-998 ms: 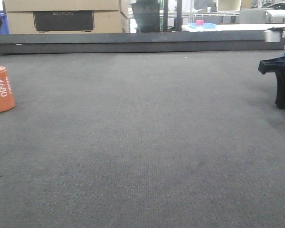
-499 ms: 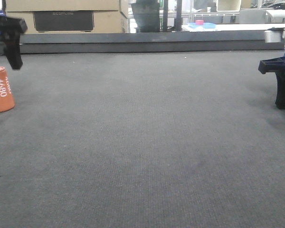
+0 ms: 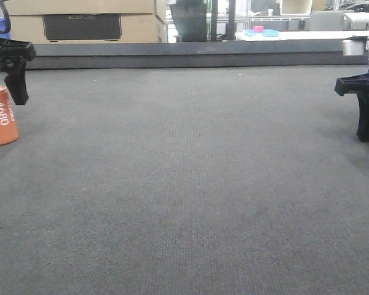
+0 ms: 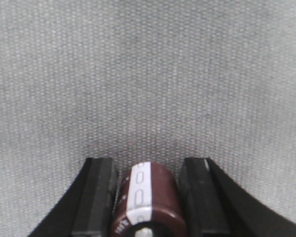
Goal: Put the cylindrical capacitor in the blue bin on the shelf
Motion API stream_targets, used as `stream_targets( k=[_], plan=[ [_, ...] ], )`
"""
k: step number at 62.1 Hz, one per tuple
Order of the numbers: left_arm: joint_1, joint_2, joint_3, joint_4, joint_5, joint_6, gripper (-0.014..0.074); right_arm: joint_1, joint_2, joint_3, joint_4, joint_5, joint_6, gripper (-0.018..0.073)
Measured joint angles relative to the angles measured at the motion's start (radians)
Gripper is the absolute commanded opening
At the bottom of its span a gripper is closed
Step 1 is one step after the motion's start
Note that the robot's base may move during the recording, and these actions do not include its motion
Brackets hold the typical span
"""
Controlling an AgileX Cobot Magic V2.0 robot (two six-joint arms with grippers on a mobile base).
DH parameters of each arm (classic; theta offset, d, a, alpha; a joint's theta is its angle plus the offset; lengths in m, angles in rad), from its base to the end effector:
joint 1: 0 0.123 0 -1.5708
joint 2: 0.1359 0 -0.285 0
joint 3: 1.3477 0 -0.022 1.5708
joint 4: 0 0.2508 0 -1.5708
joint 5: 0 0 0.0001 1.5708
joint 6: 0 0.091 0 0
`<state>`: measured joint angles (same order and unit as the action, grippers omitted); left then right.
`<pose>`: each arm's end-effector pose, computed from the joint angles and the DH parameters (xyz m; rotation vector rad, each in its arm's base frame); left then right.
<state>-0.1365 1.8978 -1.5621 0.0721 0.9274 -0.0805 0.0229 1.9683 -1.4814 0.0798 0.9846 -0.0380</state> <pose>0.4076 -0.0507 0.2538 0.1202 2.7393 0.0310 0.4011 0.0152 0.2019 -0.0339 2.9528 0.1022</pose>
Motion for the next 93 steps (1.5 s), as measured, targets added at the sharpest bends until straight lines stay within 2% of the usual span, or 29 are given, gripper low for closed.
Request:
stream_targets(
  k=[27,36,43,55,78,84,93],
  plan=[
    [0.0,0.027,0.0,0.0,0.045,0.0,0.0451,0.0,0.0,0.0,0.0,0.001,0.0,-0.0167],
    [0.0,0.029,0.0,0.0,0.045,0.0,0.0395,0.0,0.0,0.0,0.0,0.001,0.0,-0.0167],
    [0.0,0.029,0.0,0.002,0.045,0.0,0.0273,0.0,0.0,0.0,0.0,0.001,0.002,-0.0167],
    [0.0,0.029,0.0,0.002,0.045,0.0,-0.0111,0.0,-0.002,0.0,0.0,0.001,0.002,-0.0167],
    [0.0,-0.022,-0.002,0.002,0.076,0.0,-0.0111,0.002,-0.138,0.0,0.0,-0.031,0.002,-0.0167],
    [0.0,-0.082,0.002,0.002,0.04,0.0,-0.0111,0.002,-0.179,0.008,0.0,-0.067,0.002,-0.0167],
    [0.0,-0.187,0.058,0.002,-0.074,0.0,-0.0111,0.002,-0.251,0.082,0.0,-0.166,0.002,-0.0167]
  ],
)
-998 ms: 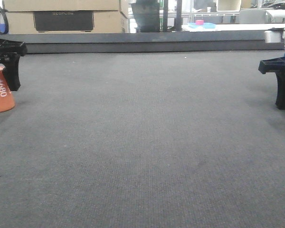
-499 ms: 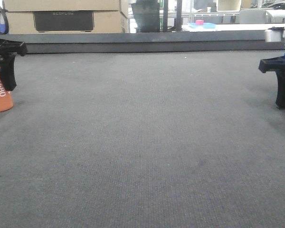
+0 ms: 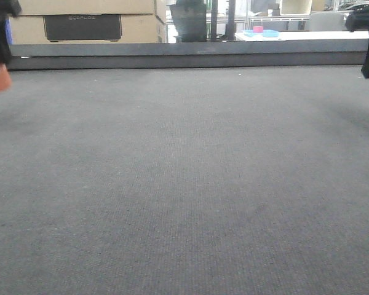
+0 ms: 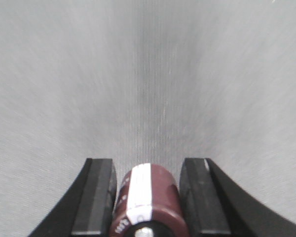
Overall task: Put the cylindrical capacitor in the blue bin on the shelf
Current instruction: 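Lift both held objects up off the table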
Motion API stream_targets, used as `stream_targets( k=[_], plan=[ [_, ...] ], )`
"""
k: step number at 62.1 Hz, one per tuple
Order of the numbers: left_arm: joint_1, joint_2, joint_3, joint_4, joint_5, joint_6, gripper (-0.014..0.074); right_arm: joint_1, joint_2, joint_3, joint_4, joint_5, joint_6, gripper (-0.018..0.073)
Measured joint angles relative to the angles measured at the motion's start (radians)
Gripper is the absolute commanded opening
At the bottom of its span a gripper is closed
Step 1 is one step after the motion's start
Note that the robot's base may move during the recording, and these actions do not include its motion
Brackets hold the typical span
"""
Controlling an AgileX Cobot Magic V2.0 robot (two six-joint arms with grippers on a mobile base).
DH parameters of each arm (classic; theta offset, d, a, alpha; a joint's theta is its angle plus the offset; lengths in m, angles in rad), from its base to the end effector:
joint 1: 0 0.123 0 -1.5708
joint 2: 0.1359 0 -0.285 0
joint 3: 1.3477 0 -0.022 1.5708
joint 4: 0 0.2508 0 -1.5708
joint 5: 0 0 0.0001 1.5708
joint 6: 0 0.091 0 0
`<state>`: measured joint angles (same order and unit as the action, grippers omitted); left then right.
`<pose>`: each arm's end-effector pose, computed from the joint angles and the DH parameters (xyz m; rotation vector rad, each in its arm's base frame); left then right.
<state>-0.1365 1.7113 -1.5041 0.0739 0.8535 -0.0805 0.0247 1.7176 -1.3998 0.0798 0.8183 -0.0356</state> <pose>0.3777 -0.0468 0.3139 0.1111 2.5383 0.0045 0.3738 0.0145 0.2821 -0.0279 2.6180 0.0915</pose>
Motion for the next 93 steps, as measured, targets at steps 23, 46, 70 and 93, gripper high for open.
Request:
stream_targets(
  k=[23,46,70,93],
  plan=[
    [0.0,-0.315,0.402,-0.055,-0.378,0.002,-0.0111,0.0,-0.273,0.35,0.0,-0.409,0.0,-0.0167],
    [0.0,-0.728,0.718,-0.066,-0.636,0.002,-0.0111,0.0,-0.635,0.593,0.0,-0.582,0.0,-0.0167],
    [0.0,-1.198,0.83,-0.074,-0.653,0.002,-0.0111,0.0,-1.037,0.704,0.0,-0.61,0.0,-0.0167],
    [0.0,-1.391,0.83,-0.074,-0.649,0.002,-0.0111,0.0,-1.231,0.704,0.021,-0.595,0.0,-0.0167]
  ],
)
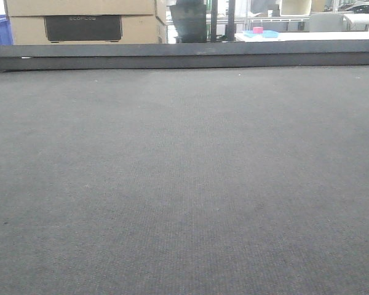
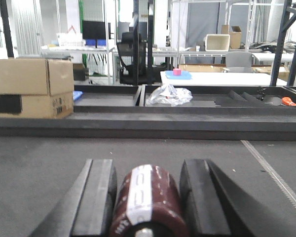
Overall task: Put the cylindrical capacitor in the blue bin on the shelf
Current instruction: 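Lift both held objects up off the table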
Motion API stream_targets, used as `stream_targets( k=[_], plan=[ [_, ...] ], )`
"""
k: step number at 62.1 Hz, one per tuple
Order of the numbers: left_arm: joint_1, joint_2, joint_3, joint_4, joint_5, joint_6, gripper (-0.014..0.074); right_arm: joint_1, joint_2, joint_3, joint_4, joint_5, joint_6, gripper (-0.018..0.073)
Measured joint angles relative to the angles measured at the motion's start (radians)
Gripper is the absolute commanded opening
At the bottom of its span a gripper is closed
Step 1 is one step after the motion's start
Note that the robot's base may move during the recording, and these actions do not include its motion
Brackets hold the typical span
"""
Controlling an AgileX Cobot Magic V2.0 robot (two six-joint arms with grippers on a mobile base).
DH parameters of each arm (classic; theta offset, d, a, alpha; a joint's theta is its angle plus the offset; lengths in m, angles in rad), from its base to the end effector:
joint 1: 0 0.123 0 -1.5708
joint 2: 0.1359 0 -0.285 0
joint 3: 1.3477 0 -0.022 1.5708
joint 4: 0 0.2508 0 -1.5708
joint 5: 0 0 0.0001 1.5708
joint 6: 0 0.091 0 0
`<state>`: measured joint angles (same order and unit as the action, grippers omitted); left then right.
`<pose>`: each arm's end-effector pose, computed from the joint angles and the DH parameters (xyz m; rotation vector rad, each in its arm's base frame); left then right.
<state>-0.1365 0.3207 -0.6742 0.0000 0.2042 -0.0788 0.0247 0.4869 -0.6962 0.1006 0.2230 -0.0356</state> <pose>0.0497 -0.0068 0.3968 0.0386 1.3360 -0.1823 0.0926 0.0043 0.3902 0.0104 1.4968 0.0869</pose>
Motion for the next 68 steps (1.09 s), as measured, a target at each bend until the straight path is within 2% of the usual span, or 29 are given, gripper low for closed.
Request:
stream_targets(
  k=[12,26,68],
  plan=[
    [0.0,-0.006,0.001,0.0,0.004,0.0,-0.0111,0.0,-0.039,0.0,0.014,0.0,0.0,-0.0167],
    [0.0,-0.006,0.002,0.0,0.006,0.0,-0.0111,0.051,-0.047,0.0,0.016,0.0,0.0,-0.0167],
    [0.0,-0.006,0.002,0.0,0.008,0.0,-0.0111,0.057,-0.047,0.0,0.015,0.0,0.0,-0.0167]
  ],
)
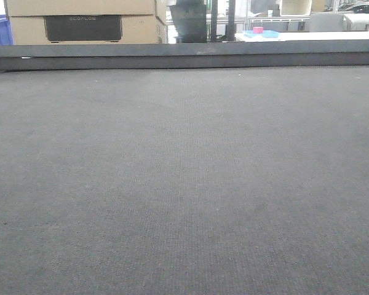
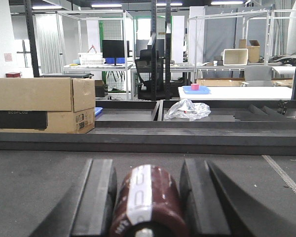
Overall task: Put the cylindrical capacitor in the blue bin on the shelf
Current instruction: 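Lift both held objects up off the table, then drive the base along the red table toward the bin shelf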
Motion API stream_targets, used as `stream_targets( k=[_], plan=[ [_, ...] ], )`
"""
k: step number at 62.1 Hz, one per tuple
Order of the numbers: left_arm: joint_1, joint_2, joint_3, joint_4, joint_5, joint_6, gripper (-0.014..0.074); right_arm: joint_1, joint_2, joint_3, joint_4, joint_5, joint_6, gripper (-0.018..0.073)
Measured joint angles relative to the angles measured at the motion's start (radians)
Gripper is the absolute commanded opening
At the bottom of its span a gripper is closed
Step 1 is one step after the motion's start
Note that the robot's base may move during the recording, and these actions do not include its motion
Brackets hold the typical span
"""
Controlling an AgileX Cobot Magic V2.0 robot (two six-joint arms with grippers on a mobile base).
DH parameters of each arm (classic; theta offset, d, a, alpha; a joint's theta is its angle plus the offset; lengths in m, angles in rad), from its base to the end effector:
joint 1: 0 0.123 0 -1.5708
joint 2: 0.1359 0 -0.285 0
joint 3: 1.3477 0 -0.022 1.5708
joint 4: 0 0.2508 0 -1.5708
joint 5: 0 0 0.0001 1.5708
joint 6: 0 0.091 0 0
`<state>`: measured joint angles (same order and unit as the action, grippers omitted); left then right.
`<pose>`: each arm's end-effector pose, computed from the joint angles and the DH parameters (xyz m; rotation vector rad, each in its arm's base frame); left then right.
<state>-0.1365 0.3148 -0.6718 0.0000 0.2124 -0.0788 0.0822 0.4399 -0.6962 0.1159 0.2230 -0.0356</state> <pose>0.0486 -0.0067 0.3956 0.0387 1.3407 -0.1821 0.0795 0.0089 0.3943 -0.0244 1.4504 0.1492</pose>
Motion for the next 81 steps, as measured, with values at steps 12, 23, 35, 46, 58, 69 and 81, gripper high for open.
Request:
stream_targets(
  k=[12,23,35,46,58,69,81],
  plan=[
    [0.0,0.0,0.0,0.0,0.0,0.0,-0.0111,0.0,0.0,0.0,0.0,0.0,0.0,-0.0167],
    [0.0,0.0,0.0,0.0,0.0,0.0,-0.0111,0.0,0.0,0.0,0.0,0.0,0.0,-0.0167],
    [0.0,0.0,0.0,0.0,0.0,0.0,-0.0111,0.0,0.0,0.0,0.0,0.0,0.0,-0.0167],
    [0.0,0.0,0.0,0.0,0.0,0.0,-0.0111,0.0,0.0,0.0,0.0,0.0,0.0,-0.0167],
    [0.0,0.0,0.0,0.0,0.0,0.0,-0.0111,0.0,0.0,0.0,0.0,0.0,0.0,-0.0167],
    [0.0,0.0,0.0,0.0,0.0,0.0,-0.0111,0.0,0.0,0.0,0.0,0.0,0.0,-0.0167],
    [0.0,0.0,0.0,0.0,0.0,0.0,-0.0111,0.0,0.0,0.0,0.0,0.0,0.0,-0.0167]
  ],
)
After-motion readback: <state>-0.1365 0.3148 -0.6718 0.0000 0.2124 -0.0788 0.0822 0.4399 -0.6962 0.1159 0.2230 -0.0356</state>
